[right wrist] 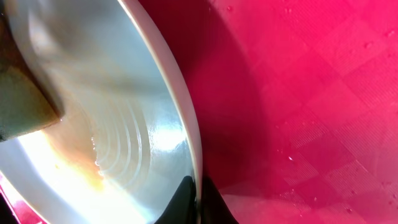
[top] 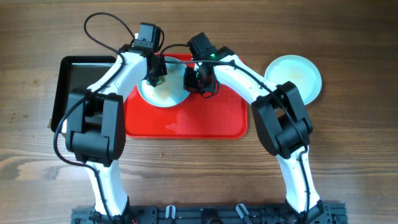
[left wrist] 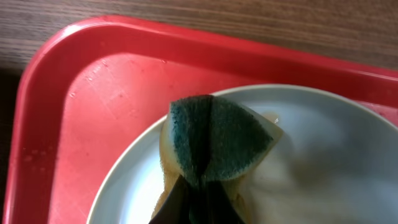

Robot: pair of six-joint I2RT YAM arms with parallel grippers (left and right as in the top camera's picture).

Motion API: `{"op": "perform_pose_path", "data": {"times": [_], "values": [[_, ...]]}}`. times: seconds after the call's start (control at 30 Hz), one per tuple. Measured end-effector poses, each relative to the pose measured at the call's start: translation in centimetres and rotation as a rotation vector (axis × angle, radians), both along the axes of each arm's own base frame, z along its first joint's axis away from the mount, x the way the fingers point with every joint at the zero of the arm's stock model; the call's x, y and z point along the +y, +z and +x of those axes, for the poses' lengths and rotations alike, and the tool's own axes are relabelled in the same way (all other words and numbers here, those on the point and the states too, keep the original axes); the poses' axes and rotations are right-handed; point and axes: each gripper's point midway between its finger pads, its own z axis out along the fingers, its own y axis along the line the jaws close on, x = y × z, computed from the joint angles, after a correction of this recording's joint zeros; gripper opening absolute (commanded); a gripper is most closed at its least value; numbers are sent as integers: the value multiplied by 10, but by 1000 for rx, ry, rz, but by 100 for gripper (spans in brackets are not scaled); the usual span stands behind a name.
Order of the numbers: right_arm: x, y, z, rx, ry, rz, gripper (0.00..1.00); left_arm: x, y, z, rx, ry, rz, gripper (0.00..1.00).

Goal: Clean dirty plates on tray and stack at the side
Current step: 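Scrub the held plate with the sponge in the left gripper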

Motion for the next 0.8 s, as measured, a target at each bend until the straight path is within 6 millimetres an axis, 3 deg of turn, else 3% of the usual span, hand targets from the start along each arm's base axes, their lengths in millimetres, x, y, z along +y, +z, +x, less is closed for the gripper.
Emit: {"op": "perform_pose_path", "data": {"times": [0.1,0.33,0.67,0.8], "values": [[0,0,0,-2,1,2,4,4,-2,-6,25,16,17,4],[-1,-1,-2,1,17,-5,4,9,-8,-49,218,-38,39,4],[-2,-1,-3,-3,39,-11,4,-22,-6,-110,476,-271,-253,4],[-2,-1,-3,-2,39,-11,4,-39,-5,-120,494,-362,-357,4]]}}
